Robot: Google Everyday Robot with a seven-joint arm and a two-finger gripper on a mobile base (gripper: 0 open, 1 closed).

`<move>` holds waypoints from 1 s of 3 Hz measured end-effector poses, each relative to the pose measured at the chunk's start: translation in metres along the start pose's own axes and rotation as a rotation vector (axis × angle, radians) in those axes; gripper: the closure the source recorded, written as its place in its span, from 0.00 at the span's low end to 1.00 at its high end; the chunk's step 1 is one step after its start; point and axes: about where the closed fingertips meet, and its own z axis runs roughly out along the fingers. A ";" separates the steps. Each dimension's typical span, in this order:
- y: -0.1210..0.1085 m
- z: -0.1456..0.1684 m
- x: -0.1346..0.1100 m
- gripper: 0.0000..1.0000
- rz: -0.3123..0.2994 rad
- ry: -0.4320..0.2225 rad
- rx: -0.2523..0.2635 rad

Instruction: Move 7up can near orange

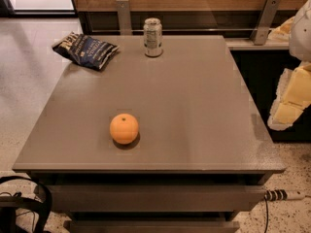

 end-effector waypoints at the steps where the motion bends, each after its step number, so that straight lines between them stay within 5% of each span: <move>1: -0.002 0.000 -0.001 0.00 -0.001 -0.003 0.003; 2: -0.016 0.000 -0.005 0.00 -0.009 -0.028 0.025; 3: -0.070 0.011 -0.033 0.00 0.023 -0.174 0.084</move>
Offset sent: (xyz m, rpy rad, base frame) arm 0.0341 -0.0017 0.0072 0.0382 -0.0486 0.0232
